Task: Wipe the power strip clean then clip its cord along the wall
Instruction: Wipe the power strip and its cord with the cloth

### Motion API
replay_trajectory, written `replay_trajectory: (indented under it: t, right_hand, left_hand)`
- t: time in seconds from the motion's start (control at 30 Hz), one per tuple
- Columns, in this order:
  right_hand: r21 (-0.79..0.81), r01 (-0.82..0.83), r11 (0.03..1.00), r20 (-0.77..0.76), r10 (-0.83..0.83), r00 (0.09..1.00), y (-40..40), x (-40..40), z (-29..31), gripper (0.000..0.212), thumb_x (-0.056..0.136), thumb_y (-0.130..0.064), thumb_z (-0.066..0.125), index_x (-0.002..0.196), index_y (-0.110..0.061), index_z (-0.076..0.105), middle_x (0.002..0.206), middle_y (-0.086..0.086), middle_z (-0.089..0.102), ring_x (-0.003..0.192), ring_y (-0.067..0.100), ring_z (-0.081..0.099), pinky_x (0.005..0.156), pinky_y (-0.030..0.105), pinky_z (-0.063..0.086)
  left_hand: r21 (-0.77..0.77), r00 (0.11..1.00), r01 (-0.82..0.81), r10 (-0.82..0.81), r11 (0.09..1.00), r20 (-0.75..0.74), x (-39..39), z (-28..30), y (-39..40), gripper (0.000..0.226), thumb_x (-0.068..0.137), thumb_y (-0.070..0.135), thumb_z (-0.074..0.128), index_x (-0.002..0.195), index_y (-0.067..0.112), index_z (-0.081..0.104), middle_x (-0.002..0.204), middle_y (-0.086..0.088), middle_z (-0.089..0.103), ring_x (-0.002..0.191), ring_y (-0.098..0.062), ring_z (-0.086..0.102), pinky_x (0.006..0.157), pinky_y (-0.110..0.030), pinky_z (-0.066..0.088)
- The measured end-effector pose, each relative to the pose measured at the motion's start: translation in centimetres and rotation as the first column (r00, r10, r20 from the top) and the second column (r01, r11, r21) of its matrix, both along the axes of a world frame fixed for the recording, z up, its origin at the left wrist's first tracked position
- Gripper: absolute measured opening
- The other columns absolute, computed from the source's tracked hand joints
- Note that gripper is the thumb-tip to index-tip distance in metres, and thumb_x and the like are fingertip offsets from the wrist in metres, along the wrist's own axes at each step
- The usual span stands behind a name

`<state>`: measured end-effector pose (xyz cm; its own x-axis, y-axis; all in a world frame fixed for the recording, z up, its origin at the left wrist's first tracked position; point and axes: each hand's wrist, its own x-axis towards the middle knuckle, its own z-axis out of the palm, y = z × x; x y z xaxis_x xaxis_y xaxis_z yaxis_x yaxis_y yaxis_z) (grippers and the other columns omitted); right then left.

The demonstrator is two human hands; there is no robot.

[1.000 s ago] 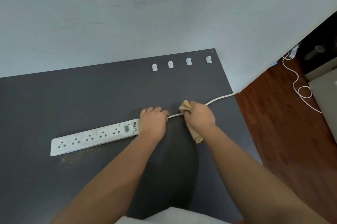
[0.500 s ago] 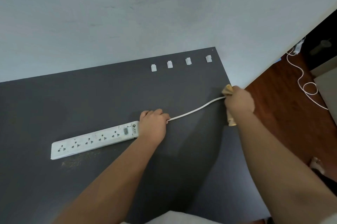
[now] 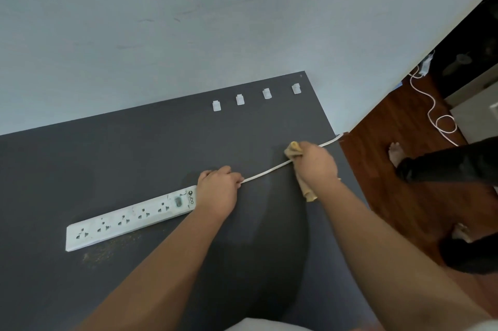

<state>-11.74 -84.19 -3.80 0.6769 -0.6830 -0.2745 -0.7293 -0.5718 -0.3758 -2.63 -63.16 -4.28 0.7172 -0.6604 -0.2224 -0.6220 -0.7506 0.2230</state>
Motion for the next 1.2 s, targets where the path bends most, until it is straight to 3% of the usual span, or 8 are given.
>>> replay_trajectory:
  t: [0.1,0.27,0.4,0.5,0.73,0.8,1.03,1.2]
  right_hand:
    - [-0.035,0.114,0.993,-0.021,-0.114,0.993,-4.6,-1.0,0.3,0.017,0.086,-0.016,0.052,0.101,-0.013,0.059,0.101,0.016,0.065,0.097,0.039,0.061,0.073,0.034,0.044]
    - [-0.024,0.253,0.967,-0.054,-0.254,0.966,-8.3,-1.3,0.0,0.009,0.085,-0.016,0.046,0.084,-0.011,0.054,0.089,0.014,0.061,0.088,0.035,0.059,0.066,0.034,0.041]
    - [-0.040,0.353,0.935,-0.057,-0.355,0.933,-7.3,-0.7,0.4,0.015,0.085,-0.014,0.047,0.097,-0.010,0.056,0.102,0.016,0.062,0.092,0.035,0.058,0.070,0.035,0.044]
    - [-0.037,0.273,0.961,-0.050,-0.274,0.960,-3.3,0.0,1.2,0.023,0.084,-0.008,0.046,0.104,-0.012,0.057,0.111,0.015,0.063,0.104,0.037,0.059,0.078,0.036,0.045]
    - [0.010,-0.192,0.981,-0.025,0.192,0.981,8.9,1.4,-0.5,0.029,0.086,-0.010,0.044,0.113,-0.015,0.053,0.116,0.008,0.057,0.103,0.033,0.059,0.074,0.035,0.045]
    - [0.010,-0.207,0.978,-0.043,0.207,0.977,8.0,1.3,-0.4,0.028,0.085,-0.010,0.045,0.111,-0.016,0.055,0.115,0.008,0.059,0.103,0.033,0.059,0.076,0.035,0.047]
    - [-0.100,0.074,0.992,-0.062,-0.080,0.995,-0.3,-0.5,0.2,0.019,0.083,-0.009,0.049,0.099,-0.015,0.057,0.106,0.010,0.063,0.097,0.034,0.061,0.074,0.037,0.048]
    - [-0.041,-0.179,0.983,0.010,0.179,0.984,7.1,0.6,-0.7,0.029,0.086,-0.009,0.045,0.111,-0.016,0.056,0.117,0.007,0.059,0.104,0.034,0.058,0.078,0.036,0.047]
  left_hand:
    - [-0.023,1.000,-0.009,0.008,1.000,-0.011,0.0,-0.1,0.0,0.025,0.094,0.025,0.050,0.110,0.033,0.068,0.100,0.004,0.062,0.095,-0.020,0.062,0.095,-0.030,0.031]
    - [-0.042,1.000,-0.014,0.014,0.999,-0.009,-0.1,-0.4,0.2,0.023,0.093,0.025,0.052,0.108,0.032,0.069,0.096,0.002,0.062,0.091,-0.023,0.063,0.092,-0.031,0.033]
    - [-0.062,1.000,-0.012,0.011,0.998,-0.019,0.0,-0.4,0.4,0.023,0.093,0.026,0.052,0.108,0.032,0.069,0.095,0.002,0.062,0.090,-0.024,0.063,0.089,-0.032,0.034]
    - [-0.072,1.000,-0.006,0.005,0.997,-0.018,0.0,-0.5,0.3,0.024,0.093,0.026,0.052,0.110,0.032,0.068,0.096,0.002,0.061,0.090,-0.025,0.063,0.087,-0.032,0.035]
    - [-0.132,0.999,-0.037,0.038,0.991,0.007,-0.1,-1.1,0.6,0.020,0.090,0.027,0.057,0.102,0.030,0.072,0.087,-0.002,0.061,0.082,-0.029,0.063,0.079,-0.034,0.038]
    - [-0.126,1.000,-0.029,0.030,0.992,0.006,0.0,-1.1,0.7,0.021,0.091,0.028,0.056,0.104,0.031,0.072,0.088,0.000,0.061,0.083,-0.027,0.063,0.080,-0.033,0.038]
    - [-0.124,1.000,-0.008,0.008,0.992,0.000,0.0,-1.2,0.8,0.024,0.093,0.028,0.054,0.110,0.033,0.069,0.094,0.003,0.061,0.086,-0.023,0.062,0.082,-0.032,0.037]
    - [-0.153,0.999,-0.032,0.035,0.988,0.020,-0.2,-1.6,0.9,0.021,0.092,0.029,0.056,0.106,0.031,0.071,0.087,0.002,0.061,0.082,-0.024,0.062,0.079,-0.034,0.039]
